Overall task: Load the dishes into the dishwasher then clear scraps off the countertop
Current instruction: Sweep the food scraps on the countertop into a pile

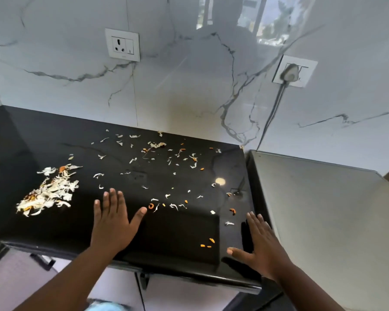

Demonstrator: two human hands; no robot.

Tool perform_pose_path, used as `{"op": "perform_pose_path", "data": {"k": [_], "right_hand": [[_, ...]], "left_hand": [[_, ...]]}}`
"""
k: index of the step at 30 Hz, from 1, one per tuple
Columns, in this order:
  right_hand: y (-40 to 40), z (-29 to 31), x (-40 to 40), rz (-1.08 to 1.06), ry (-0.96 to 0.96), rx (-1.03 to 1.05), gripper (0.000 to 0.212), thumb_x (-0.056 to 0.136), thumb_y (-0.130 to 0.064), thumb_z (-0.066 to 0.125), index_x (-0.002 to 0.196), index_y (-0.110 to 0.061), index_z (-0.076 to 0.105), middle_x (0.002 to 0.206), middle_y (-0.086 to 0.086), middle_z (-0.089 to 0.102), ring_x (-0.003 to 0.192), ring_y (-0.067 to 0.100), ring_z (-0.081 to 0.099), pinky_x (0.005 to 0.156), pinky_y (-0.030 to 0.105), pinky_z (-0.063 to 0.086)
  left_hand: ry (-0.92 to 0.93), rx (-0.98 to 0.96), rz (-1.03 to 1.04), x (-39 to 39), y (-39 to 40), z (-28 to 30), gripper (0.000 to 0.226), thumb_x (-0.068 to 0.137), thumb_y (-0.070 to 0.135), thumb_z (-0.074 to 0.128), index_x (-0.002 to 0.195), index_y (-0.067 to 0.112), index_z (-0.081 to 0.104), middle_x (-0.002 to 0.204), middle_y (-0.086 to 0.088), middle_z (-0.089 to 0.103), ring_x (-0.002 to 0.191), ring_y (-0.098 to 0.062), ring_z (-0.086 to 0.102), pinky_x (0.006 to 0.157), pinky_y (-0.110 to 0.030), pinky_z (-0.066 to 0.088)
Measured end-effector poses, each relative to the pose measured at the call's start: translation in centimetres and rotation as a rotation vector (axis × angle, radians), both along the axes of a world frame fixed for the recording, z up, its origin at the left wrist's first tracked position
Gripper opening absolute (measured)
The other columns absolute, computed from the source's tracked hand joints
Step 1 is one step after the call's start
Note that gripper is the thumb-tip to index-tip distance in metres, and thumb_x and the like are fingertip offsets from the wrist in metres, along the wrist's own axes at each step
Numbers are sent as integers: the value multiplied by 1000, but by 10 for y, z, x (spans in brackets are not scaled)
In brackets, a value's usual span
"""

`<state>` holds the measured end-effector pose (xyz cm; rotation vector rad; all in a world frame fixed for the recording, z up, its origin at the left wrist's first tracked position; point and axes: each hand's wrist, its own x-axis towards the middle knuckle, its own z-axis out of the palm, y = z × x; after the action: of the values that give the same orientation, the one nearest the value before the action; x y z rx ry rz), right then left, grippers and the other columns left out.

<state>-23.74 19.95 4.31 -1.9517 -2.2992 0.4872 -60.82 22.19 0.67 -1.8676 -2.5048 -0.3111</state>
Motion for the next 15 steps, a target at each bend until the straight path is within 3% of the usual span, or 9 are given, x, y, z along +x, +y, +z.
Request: {"op": "perform_pose_path", "data": {"k": [5,10,15], "right_hand": [[13,-7,-22,15,-117,-60,148,45,-106,19,147,-9,-25,152,4,-33,140,22,-34,116,39,-19],[36,-9,-56,102,-119,-26,151,44,-106,24,147,-5,-25,157,8,-26,143,22,-29,118,39,-15],[61,-11,-93,221,-136,-10,148,46,-105,22,147,-7,-25,158,7,-26,143,23,-29,118,38,-14]], "left_hand": [[-119,-7,327,17,-24,4,105,80,75,5,151,-3,0,160,-20,-4,148,-29,-10,115,-41,-15],[-96,-49,491,-3,-23,4,108,79,78,9,151,-2,-3,160,-19,-6,148,-29,-12,116,-42,-13],[-67,-131,570,-53,-14,9,113,74,83,1,152,1,-2,161,-17,-5,147,-29,-13,115,-47,-14]]}}
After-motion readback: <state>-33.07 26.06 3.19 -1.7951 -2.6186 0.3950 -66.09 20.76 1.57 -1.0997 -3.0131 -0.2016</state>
